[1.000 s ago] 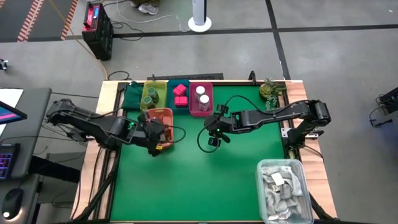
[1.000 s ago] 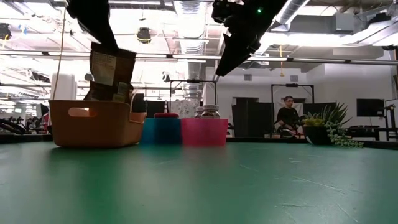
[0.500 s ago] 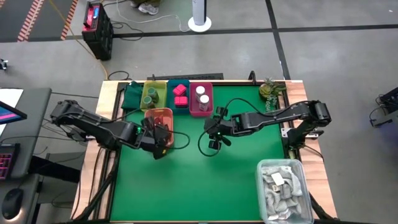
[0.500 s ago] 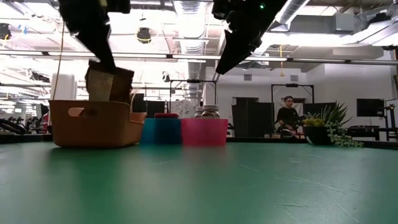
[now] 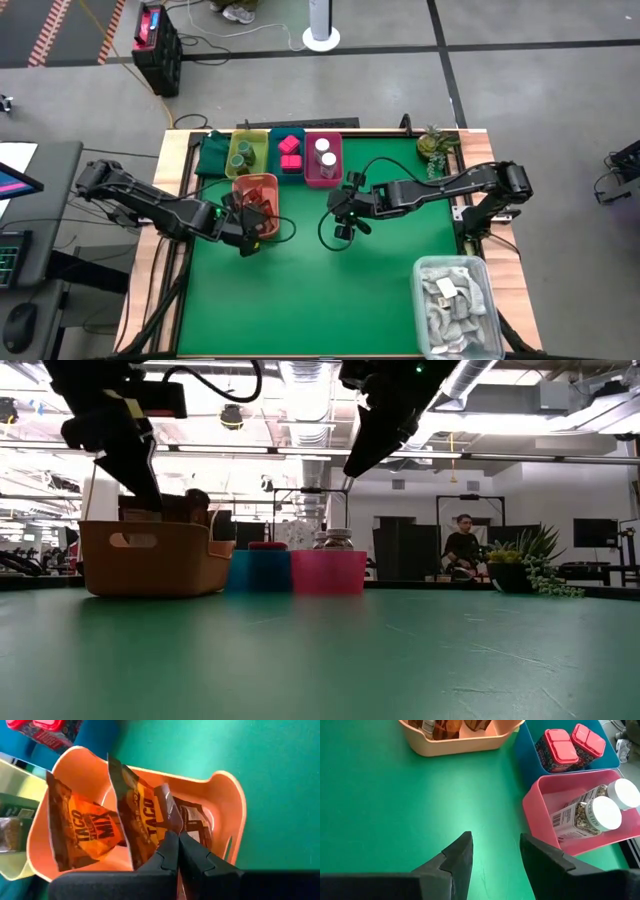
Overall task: Sort spices by type
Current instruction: Put the orange seasoning pack into the orange bin, then return to Home Position
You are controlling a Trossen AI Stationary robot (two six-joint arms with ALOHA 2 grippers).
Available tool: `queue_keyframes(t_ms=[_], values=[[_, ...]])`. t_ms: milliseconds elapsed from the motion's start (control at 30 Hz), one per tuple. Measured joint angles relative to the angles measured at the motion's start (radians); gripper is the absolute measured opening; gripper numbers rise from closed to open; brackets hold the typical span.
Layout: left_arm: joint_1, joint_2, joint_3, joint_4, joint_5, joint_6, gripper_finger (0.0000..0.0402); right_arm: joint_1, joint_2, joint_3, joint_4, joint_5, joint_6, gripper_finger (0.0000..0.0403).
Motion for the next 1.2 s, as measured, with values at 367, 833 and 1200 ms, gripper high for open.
queue_keyframes(t_ms=[367,833,1200], values=[[-0.007,-0.002,-0.023,0.056,0.009,-0.017,0.0059,0.0,0.0,0.0,0.008,0.0,0.0,0.0191],[-0.007,-0.002,0.103,0.019,0.01,0.049,0.0168,-0.002,-0.048,-0.017,0.025,0.0,-0.051,0.0191],[-0.077,-0.12,0.111,0.177,-0.033,0.209,0.0169,-0.043,-0.323,-0.31,0.271,0.0,-0.079,0.0191]])
